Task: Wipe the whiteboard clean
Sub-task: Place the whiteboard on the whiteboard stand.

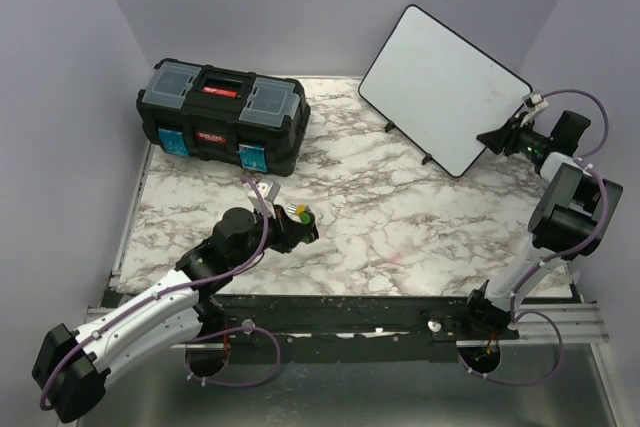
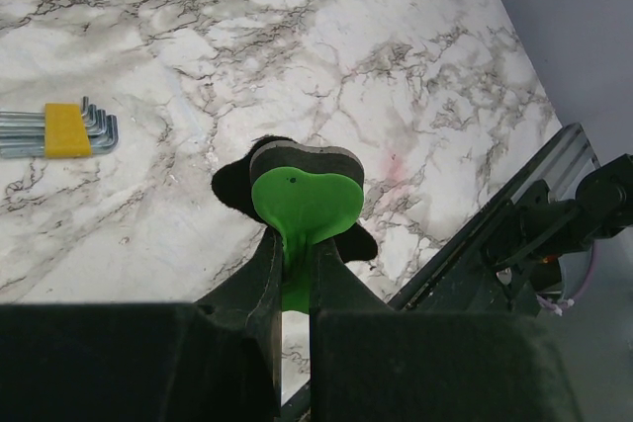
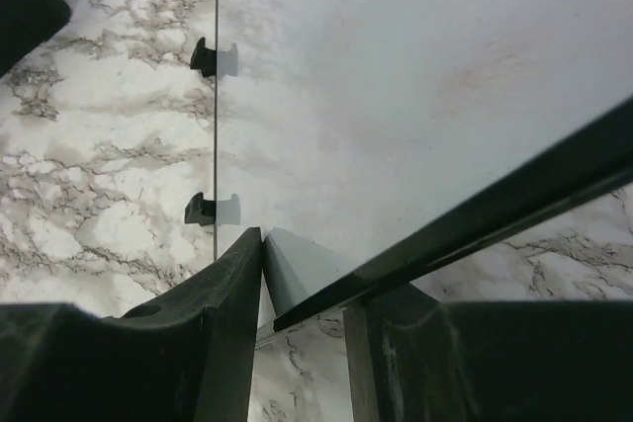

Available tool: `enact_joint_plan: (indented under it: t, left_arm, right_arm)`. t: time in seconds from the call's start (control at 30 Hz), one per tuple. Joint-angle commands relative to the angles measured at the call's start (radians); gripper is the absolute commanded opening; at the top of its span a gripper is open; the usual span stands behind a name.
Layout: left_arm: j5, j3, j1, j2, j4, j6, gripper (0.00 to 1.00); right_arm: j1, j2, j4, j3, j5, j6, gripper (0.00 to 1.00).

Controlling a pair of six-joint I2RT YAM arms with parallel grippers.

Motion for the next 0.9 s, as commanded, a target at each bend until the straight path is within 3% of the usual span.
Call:
enact_joint_plan:
  t: [0.0,0.2,0.87]
  left_arm:
    - [0.031,0.010,0.006,-0.013,0.026,-0.004,0.00]
    - [0.030,0.002,0.006,-0.030,0.019,-0.005,0.00]
    - [0.040,-0.011,0.006,-0.049,0.034,-0.003,0.00]
  right_arm:
    - [-0.005,0.019,-0.036,-0.010,0.109,-0.014,0.37]
    - [-0.005,0.030,-0.042,0.002,0.139,0.011,0.40]
    - [-0.043,-0.156,-0.129,-0.117,0.167,-0.017,0.78]
